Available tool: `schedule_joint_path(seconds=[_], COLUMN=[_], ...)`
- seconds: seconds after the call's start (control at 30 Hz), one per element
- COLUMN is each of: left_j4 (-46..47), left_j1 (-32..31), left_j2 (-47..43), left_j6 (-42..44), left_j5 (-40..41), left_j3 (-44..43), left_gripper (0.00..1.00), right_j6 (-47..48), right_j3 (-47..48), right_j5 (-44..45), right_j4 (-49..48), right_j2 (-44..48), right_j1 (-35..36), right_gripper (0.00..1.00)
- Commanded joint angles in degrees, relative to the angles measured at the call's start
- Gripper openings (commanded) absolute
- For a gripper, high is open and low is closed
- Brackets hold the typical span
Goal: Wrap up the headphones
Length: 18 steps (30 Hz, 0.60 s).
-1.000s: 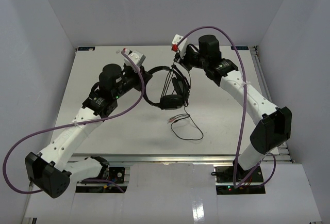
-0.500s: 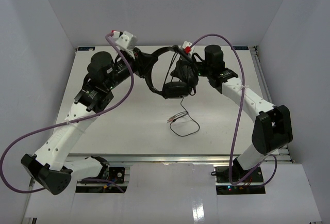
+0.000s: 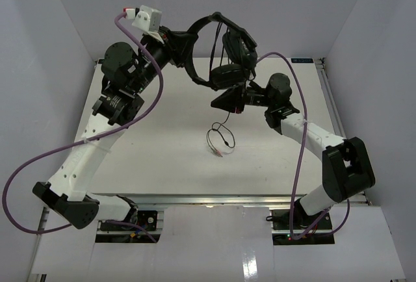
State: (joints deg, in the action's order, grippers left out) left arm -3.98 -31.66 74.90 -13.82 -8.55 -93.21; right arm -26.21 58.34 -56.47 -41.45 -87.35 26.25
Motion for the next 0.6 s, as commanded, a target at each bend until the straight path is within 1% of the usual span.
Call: schedule_joint_path(seconds=[0.0, 0.13, 0.23, 0.53, 0.57], left_j4=[3.5, 3.5, 3.2, 3.6, 4.8], left_j1=[0.1, 1.2, 2.2, 5.8, 6.2], left_j2=[2.5, 6.8, 9.0, 12.0, 12.3], left_j6=[1.4, 2.7, 3.0, 4.3, 4.5], left_j5=[10.4, 12.9, 13.5, 17.0, 17.4], left_j3=[-7.8, -14.0, -16.5, -19.3, -19.3], left_gripper=[0.0, 0.0, 0.0, 0.0, 0.0], right_j6=[-5.5, -5.8, -5.5, -1.3, -1.2], right_j3=[-2.6, -5.1, -5.4, -7.1, -7.0], right_j5=[-0.9, -0.6, -0.6, -0.8, -0.9], right_j4=[-9.8, -11.5, -11.5, -8.0, -7.8], right_j2=[3.1, 4.3, 4.7, 6.2, 6.3], right_j1=[0.2, 1.0, 1.6, 4.5, 4.7], right_gripper=[0.16, 0.16, 0.15, 0.15, 0.15])
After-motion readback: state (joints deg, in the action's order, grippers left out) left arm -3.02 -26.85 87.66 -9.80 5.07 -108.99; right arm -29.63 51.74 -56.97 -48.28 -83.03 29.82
